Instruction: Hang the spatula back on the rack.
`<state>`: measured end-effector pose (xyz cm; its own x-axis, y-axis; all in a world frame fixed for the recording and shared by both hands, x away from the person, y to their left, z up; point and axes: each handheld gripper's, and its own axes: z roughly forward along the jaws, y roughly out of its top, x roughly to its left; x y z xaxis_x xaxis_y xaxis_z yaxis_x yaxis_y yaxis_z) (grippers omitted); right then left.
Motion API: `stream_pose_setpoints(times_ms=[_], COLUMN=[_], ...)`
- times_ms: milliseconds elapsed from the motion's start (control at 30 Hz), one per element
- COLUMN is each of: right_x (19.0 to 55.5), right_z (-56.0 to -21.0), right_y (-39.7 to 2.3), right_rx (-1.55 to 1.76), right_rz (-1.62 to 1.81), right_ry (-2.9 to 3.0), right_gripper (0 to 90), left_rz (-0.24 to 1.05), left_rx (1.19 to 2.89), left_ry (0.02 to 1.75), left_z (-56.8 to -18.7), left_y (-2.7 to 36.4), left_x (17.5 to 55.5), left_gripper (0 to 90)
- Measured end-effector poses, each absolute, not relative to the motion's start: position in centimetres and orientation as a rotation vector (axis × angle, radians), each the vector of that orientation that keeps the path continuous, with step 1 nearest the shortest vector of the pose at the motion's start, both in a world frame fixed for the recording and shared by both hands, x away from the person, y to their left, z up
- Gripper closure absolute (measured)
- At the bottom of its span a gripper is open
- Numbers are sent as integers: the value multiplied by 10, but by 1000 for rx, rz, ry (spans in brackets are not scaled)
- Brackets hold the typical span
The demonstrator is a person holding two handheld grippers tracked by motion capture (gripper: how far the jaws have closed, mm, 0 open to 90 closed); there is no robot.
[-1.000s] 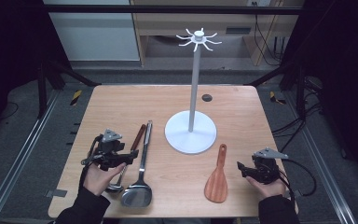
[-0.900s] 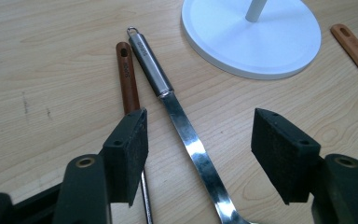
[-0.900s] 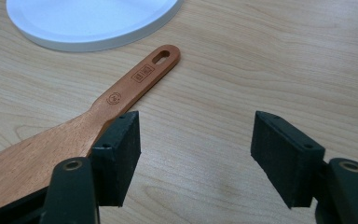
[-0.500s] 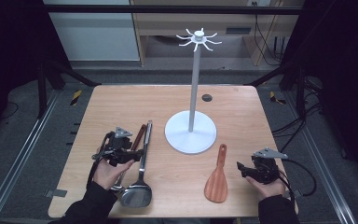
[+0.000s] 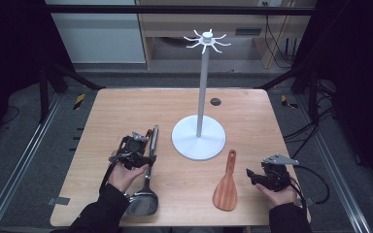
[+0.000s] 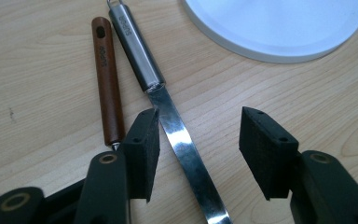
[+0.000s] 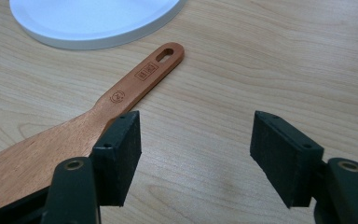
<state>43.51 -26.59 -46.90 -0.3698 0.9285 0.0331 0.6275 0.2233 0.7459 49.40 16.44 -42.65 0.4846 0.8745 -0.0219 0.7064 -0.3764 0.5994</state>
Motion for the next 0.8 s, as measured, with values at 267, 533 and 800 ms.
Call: stream_pose_setpoints(times_ms=[267,533,800], right_x=[435,435,435], right_z=[-469,-469,-468], right_y=[-266,-266,-266], right_rx=[1434,1433,1432], right_rz=[966,970,978], right_ry=[2084,2082,2085], right_gripper=[340,345,351], left_rz=[398,373,346], left_rx=[2220,2265,2302], left_ry=[1342,1387,1419], left_z=[-441,-456,-465], left_y=[161,159,159], left_x=[500,505,507], left_gripper=[518,539,562])
